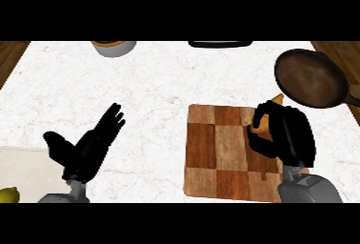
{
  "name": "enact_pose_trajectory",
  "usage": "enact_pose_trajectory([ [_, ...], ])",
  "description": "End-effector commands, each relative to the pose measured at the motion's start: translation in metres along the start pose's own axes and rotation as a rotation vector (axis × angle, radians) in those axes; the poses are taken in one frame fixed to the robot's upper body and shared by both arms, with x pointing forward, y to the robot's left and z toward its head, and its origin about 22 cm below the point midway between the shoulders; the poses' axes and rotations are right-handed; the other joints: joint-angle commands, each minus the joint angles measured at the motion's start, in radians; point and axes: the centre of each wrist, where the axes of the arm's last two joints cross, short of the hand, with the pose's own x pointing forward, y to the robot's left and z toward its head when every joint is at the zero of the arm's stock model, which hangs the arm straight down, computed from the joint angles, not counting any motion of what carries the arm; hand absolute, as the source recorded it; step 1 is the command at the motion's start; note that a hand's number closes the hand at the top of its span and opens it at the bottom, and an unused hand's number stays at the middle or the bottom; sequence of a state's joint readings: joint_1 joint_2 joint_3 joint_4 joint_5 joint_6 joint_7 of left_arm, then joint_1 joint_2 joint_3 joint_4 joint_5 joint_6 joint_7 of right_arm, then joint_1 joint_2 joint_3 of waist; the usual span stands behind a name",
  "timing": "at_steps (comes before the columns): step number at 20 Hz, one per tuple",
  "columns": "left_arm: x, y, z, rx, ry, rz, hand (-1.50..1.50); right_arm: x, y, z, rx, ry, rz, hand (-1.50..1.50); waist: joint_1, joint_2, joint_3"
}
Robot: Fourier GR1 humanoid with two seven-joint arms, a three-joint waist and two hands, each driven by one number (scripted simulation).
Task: Pick the croissant from the cutting board and place it in the pan
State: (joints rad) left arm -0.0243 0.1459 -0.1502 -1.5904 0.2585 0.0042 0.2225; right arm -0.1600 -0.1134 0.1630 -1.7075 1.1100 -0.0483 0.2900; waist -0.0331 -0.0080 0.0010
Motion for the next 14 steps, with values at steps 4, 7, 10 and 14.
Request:
enact_pose_trajectory([
  [4,0.011,-0.011,-0.004,-0.038,-0.025,0.000,0.00,-0.054,-0.038,0.004,-0.115,0.090,-0.278,1.50,0.027,0.007,0.000],
  [7,0.003,0.008,-0.015,-0.034,-0.009,0.007,0.00,-0.072,-0.028,-0.022,-0.119,0.141,-0.364,1.50,0.033,0.011,-0.001],
  [10,-0.006,-0.012,-0.015,-0.042,-0.004,-0.003,0.00,-0.107,-0.022,-0.048,-0.145,0.136,-0.275,1.50,0.041,0.011,0.000],
  [14,0.010,-0.015,-0.005,-0.047,0.002,-0.012,0.00,-0.141,-0.012,-0.051,-0.178,0.139,-0.131,1.50,0.044,0.011,0.000],
])
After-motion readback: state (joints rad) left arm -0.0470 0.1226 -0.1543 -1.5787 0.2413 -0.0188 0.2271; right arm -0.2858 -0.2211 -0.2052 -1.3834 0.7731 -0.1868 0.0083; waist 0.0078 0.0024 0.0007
